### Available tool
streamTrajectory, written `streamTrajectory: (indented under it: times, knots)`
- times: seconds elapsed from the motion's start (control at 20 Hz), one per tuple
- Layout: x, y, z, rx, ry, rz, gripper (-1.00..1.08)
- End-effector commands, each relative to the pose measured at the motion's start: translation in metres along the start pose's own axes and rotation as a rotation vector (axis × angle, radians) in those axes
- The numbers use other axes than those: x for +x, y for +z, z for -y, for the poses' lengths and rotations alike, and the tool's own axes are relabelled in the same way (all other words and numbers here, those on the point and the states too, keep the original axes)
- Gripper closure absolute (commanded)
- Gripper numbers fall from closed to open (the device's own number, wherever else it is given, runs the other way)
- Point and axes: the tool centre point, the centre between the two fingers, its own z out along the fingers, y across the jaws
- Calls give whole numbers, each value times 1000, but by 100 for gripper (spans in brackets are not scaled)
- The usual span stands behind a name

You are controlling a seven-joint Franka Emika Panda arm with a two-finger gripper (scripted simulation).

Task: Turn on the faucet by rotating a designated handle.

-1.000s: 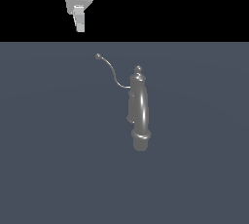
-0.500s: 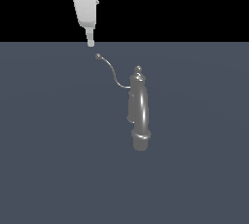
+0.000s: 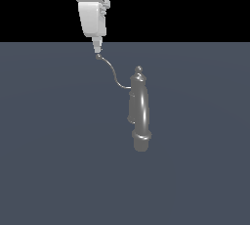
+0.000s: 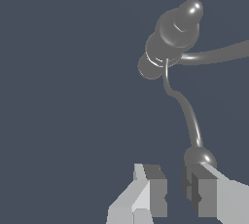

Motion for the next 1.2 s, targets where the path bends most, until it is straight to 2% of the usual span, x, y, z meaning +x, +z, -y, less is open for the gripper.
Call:
streamTrajectory:
  times: [0.0, 0.35, 0.85, 1.15]
  knots:
    - [12, 17, 5, -20, 47, -2, 108]
    - [20, 24, 14, -22, 97, -3, 108]
    - [19, 23, 13, -22, 92, -2, 108]
    - [18, 23, -4, -22, 92, -2, 108]
